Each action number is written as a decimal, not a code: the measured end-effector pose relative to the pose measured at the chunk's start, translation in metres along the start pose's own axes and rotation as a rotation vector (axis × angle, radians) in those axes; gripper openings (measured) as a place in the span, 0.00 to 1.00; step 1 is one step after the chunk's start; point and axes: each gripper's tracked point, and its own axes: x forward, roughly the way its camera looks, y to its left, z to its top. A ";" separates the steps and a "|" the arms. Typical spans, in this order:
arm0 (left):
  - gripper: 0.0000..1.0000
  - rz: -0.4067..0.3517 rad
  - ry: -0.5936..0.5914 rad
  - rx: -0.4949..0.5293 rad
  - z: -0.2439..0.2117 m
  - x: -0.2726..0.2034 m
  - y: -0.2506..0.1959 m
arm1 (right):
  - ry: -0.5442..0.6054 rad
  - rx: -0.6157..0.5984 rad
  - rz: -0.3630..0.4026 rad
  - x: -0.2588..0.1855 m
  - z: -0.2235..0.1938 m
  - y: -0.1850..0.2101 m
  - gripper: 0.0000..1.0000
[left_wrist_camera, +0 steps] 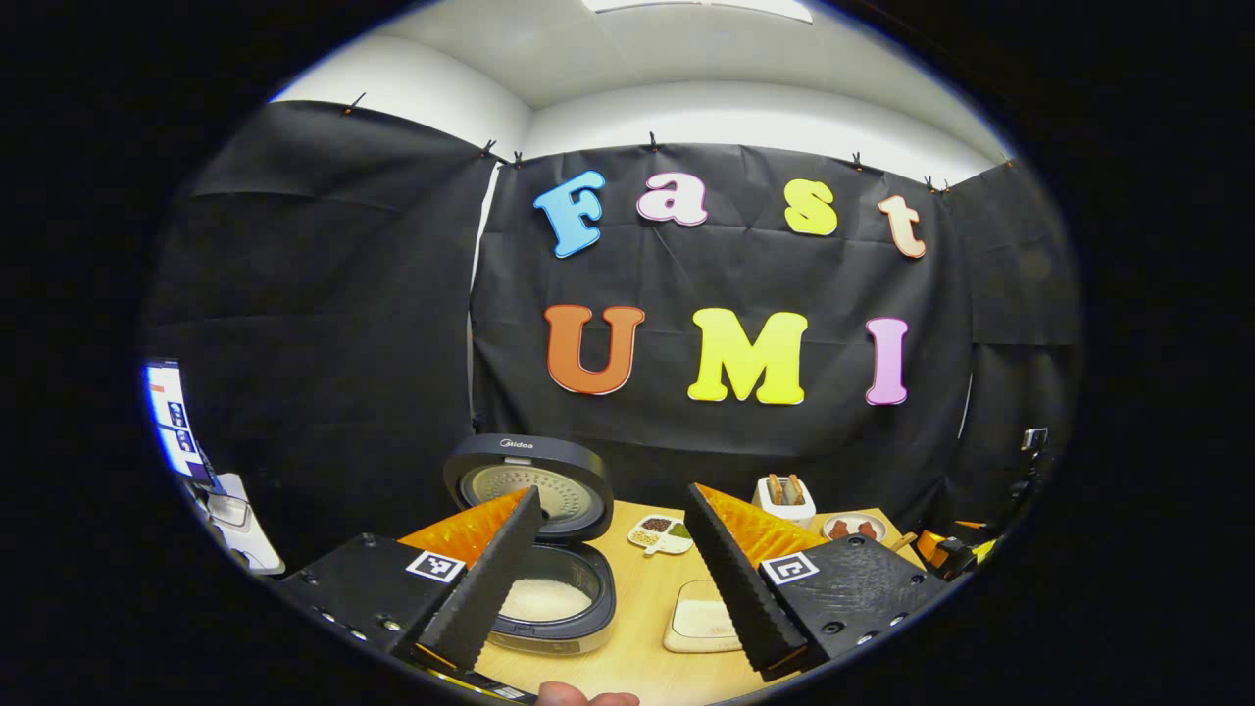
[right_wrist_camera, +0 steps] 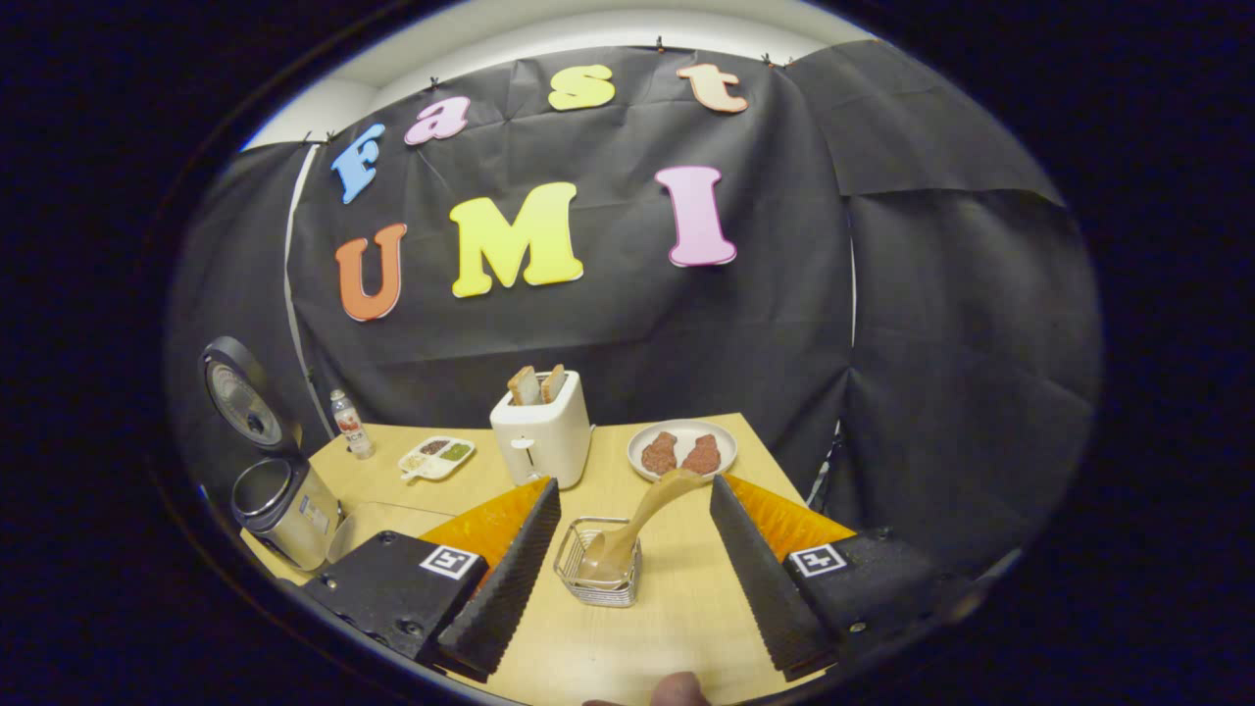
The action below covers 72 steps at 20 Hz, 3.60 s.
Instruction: Close the left gripper, press the button to open the rice cooker; take a wooden spoon from the chopstick holder with the right hand, scoop a spoonful of rice and pour it into the rice cooker, then put the wooden spoon back into the chopstick holder.
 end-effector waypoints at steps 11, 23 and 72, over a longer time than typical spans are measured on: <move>0.95 0.168 0.037 0.013 -0.019 -0.008 0.025 | 0.188 0.094 0.058 0.126 -0.068 0.001 0.75; 0.95 0.170 0.040 0.008 -0.017 -0.008 0.036 | 0.192 0.142 0.067 0.106 -0.047 0.023 0.17; 0.94 0.116 0.169 -0.007 -0.058 0.018 0.188 | 0.130 -0.054 0.180 0.104 -0.109 0.320 0.10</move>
